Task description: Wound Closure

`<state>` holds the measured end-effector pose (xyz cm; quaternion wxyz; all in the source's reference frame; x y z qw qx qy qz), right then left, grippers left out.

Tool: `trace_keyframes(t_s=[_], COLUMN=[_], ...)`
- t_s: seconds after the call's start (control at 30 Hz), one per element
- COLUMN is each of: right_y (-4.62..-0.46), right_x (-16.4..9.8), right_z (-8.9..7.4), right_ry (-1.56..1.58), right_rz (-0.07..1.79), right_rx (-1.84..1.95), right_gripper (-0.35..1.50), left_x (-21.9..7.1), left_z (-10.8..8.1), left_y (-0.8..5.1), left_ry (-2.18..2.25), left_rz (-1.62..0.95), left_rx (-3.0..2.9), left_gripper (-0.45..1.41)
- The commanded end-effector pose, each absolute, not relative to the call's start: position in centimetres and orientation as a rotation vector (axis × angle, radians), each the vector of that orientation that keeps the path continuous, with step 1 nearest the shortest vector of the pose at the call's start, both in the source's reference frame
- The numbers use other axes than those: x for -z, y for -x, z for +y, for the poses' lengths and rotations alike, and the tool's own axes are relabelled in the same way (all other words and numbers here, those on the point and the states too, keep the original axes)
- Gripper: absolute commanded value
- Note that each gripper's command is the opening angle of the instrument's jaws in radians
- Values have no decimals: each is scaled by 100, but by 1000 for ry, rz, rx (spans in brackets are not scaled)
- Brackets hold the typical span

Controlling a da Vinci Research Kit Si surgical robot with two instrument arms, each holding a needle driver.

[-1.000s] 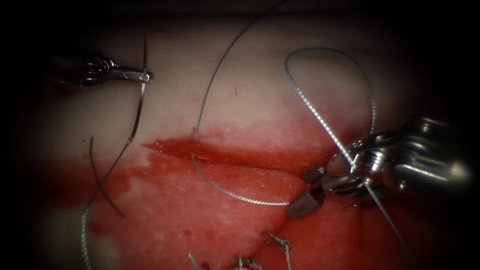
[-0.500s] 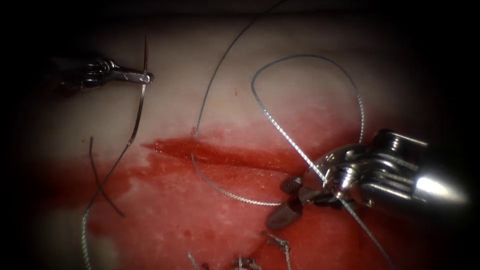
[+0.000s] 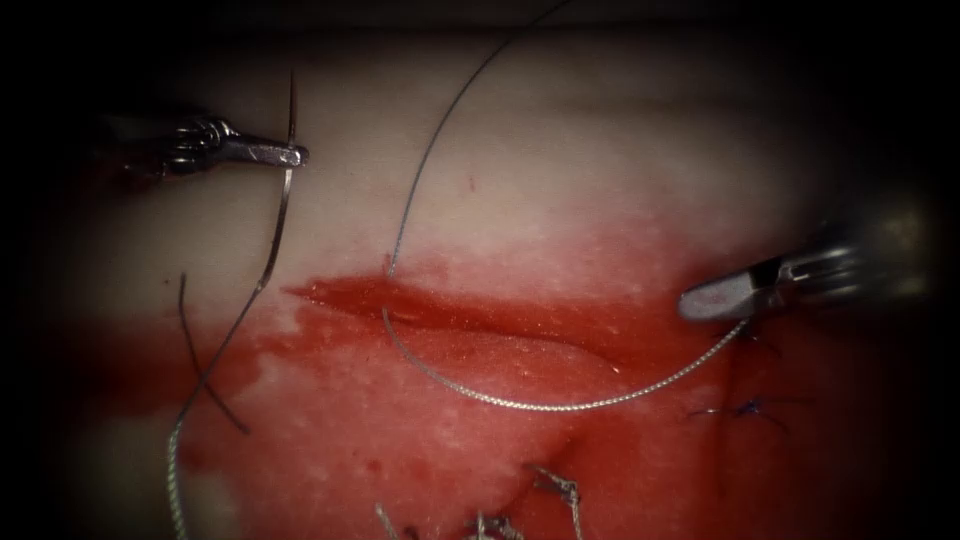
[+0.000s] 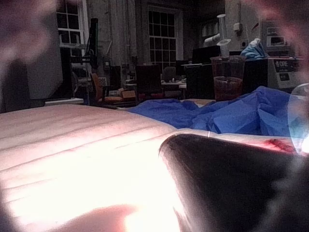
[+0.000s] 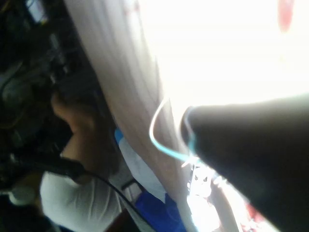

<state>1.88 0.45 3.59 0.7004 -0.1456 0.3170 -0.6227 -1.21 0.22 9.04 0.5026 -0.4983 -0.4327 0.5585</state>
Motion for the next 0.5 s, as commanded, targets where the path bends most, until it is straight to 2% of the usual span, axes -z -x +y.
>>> trace_keyframes(t_s=[0.03, 0.13, 0.17, 0.33, 0.43, 0.47, 0.5], right_y=[-187, -183, -171, -143, -115, -107, -89], right_x=[-362, -377, -392, -402, -403, -402, -399], right_z=[52, 44, 37, 41, 49, 52, 57], right_ry=[302, 194, 127, 23, -15, 6, 32], right_rz=[710, 768, 884, 779, 636, 590, 489], right_rx=[1295, 1087, 1015, 1110, 1195, 1218, 1306], right_gripper=[123, 133, 143, 140, 125, 115, 93], left_x=[-895, -894, -893, -892, -892, -893, -892], left_z=[36, 36, 36, 36, 36, 36, 36], left_y=[122, 122, 123, 123, 124, 124, 124], left_ry=[1215, 1214, 1214, 1213, 1213, 1213, 1213], left_rz=[-1039, -1038, -1039, -1038, -1037, -1037, -1036], left_rx=[-1350, -1349, -1348, -1347, -1347, -1347, -1347], left_gripper=[-45, -45, -45, -45, -45, -45, -45])
